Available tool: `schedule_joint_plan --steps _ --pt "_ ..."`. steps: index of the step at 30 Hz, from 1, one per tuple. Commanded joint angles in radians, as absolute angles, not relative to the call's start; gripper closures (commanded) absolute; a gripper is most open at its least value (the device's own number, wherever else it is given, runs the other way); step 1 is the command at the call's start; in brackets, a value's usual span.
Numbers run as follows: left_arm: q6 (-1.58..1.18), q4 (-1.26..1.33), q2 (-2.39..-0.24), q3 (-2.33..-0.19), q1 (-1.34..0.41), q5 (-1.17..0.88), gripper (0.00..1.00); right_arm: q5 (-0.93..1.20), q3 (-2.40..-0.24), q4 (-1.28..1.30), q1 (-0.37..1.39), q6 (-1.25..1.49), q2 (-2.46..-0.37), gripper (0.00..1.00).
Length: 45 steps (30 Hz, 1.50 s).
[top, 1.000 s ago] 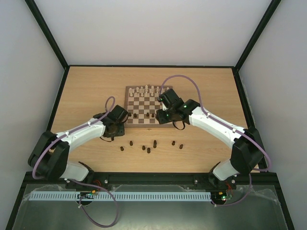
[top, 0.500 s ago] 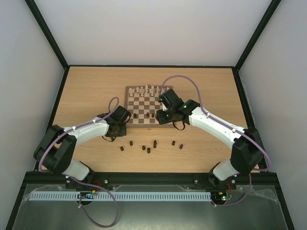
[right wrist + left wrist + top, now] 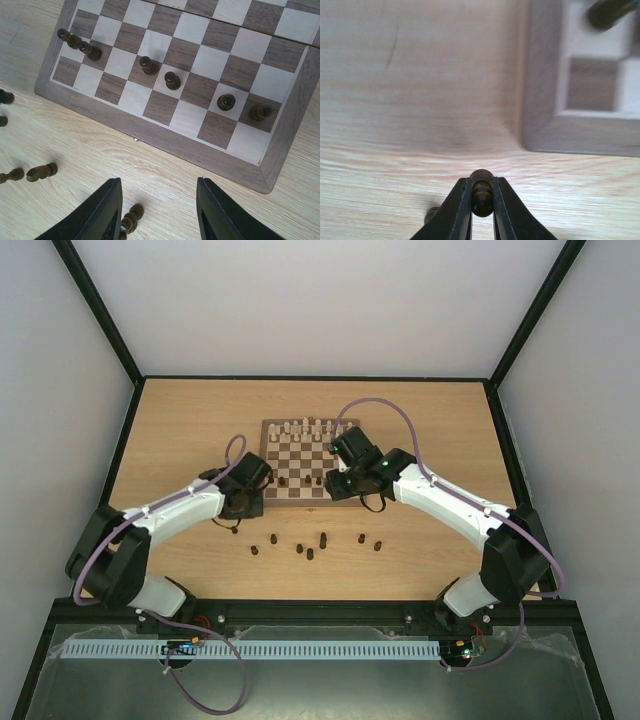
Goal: Set up the chess pieces on the board
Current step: Pick up the chess piece at the center of the board, then place the chess piece on the chessboard.
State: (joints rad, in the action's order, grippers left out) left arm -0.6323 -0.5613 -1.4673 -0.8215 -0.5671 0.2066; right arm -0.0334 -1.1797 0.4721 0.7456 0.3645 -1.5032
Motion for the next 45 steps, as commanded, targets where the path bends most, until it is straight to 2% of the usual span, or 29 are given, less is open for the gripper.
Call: schedule_joint_plan --steps 1,8,19,31,45 --pt "-0.59 -0.691 -1.402 -0.985 -0.592 0.205 0.96 -0.048 -1.173 0.495 0.751 0.361 -1.48 0.58" --pt "-0.541 -0.744 -1.548 -1.225 -0.656 0.213 0.96 -0.079 -1.181 0.503 0.752 0.363 -1.461 0.58" --pt "-0.496 -0.701 -1.803 -1.432 -0.679 0.18 0.95 -0.085 -1.18 0.505 0.751 0.364 -1.46 0.58" --pt "-0.485 -0.658 -1.933 -1.464 -0.675 0.169 0.95 -0.073 -1.171 0.497 0.751 0.362 -1.464 0.58" --pt "-0.492 -0.632 -1.957 -1.425 -0.672 0.16 0.92 -0.064 -1.169 0.491 0.752 0.362 -1.476 0.58"
